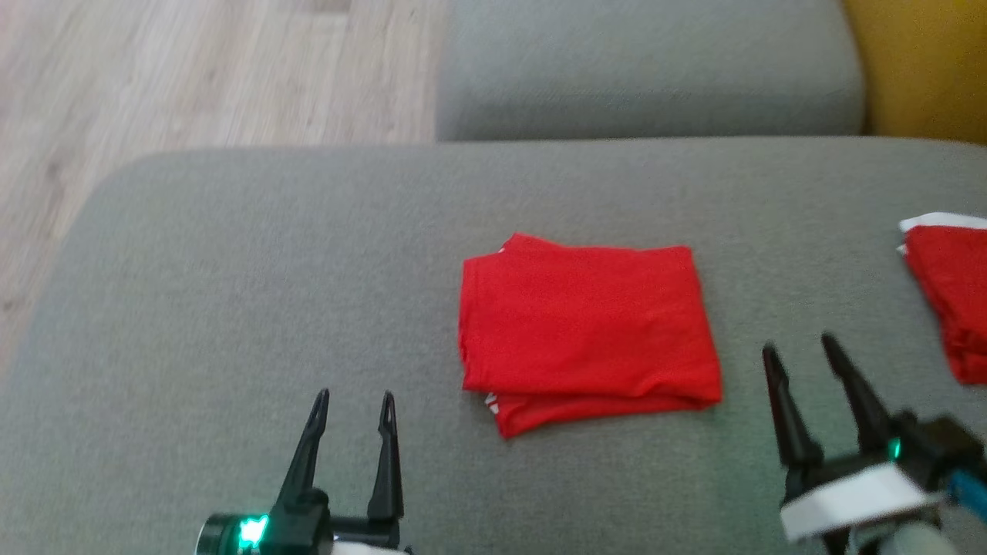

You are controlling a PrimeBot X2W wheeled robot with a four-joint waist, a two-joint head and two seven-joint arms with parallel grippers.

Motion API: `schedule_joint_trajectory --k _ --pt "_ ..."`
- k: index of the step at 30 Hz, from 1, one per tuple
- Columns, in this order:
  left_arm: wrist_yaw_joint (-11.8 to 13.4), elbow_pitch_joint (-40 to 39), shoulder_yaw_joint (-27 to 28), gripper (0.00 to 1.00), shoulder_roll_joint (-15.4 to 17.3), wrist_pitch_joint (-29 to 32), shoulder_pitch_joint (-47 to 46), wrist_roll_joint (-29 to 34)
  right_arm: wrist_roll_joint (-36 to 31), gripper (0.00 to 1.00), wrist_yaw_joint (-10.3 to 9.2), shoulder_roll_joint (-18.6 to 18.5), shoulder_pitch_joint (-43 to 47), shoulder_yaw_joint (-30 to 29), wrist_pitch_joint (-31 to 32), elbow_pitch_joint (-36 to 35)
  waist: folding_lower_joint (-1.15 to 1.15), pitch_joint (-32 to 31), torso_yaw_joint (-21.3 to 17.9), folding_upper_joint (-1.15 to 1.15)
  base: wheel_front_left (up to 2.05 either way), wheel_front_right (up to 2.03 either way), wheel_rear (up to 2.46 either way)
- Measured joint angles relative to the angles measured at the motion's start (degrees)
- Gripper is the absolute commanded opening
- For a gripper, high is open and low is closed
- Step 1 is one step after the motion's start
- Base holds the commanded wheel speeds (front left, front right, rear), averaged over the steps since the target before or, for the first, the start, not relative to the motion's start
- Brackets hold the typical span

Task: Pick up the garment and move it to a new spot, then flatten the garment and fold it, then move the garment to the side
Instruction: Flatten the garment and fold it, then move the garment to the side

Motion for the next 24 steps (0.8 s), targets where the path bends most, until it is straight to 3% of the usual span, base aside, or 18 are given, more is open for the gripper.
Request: schedule_joint_trajectory --k 5,11,24 --pt "0.07 0.38 1.54 1.00 0.01 0.00 2.69 1.43 -2.33 1.00 0.00 3.11 6.26 -0.87 0.00 -1.90 0.00 -3.10 -1.75 0.00 0.00 0.00 0.00" --pt "0.44 0.75 3.39 1.00 0.04 0.00 6.83 1.41 -3.32 1.00 0.00 3.96 9.40 -0.68 0.00 -1.27 0.00 -6.26 -3.20 0.00 0.00 0.00 0.00" --pt "0.02 2.35 5.04 1.00 0.04 0.00 9.14 1.42 -5.28 1.00 0.00 6.68 11.73 -2.27 0.00 -0.33 0.00 -9.66 -2.54 0.00 0.00 0.00 0.00"
